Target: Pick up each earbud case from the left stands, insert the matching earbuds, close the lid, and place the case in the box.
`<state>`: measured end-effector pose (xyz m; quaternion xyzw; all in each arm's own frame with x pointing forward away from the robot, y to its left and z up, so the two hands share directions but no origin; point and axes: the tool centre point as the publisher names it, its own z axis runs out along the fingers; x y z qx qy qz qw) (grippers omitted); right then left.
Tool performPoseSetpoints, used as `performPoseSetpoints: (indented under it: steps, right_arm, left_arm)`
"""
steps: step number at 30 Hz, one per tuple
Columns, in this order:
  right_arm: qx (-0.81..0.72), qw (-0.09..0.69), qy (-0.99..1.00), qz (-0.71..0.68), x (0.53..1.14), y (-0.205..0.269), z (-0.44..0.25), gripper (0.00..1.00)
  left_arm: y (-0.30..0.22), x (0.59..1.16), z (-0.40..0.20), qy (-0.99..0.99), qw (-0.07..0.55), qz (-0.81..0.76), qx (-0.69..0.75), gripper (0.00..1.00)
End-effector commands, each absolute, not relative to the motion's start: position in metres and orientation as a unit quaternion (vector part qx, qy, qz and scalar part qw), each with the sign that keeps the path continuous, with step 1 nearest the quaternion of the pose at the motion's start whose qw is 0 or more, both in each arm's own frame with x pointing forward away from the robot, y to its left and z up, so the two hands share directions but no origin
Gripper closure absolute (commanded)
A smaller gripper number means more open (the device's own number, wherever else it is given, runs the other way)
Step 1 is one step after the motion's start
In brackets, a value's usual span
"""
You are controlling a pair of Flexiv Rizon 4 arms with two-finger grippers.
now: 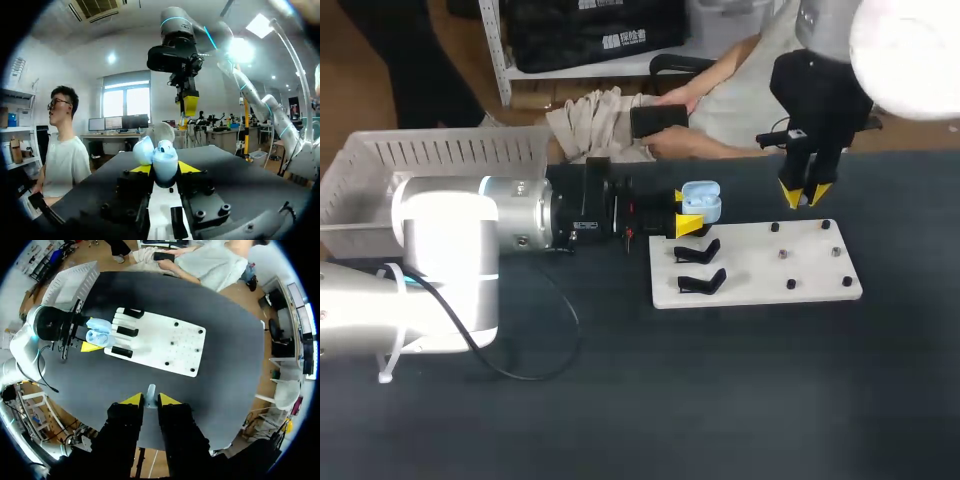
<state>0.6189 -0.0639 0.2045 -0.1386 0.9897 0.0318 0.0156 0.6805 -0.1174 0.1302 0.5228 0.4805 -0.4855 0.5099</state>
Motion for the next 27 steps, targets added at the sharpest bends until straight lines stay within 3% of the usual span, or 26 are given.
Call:
performPoseSetpoints:
  steps: [1,8,27]
  right_arm:
    - [-0.138,0.018,0.99,0.031,0.617,-0.064,0.204,1.0]
    - [-0.138,0.018,0.99,0.031,0.617,-0.064,0.204,1.0]
    - [-0.236,-0.01,0.972,-0.007,0.624,-0.003,0.215,1.0]
  left_arm:
    - [-0.118,0.678,0.13,0.481,0.514,-0.483,0.521,1.0]
    - [-0.118,0.678,0.13,0.481,0.514,-0.483,0.521,1.0]
    - [-0.118,0.678,0.13,0.481,0.514,-0.483,0.521,1.0]
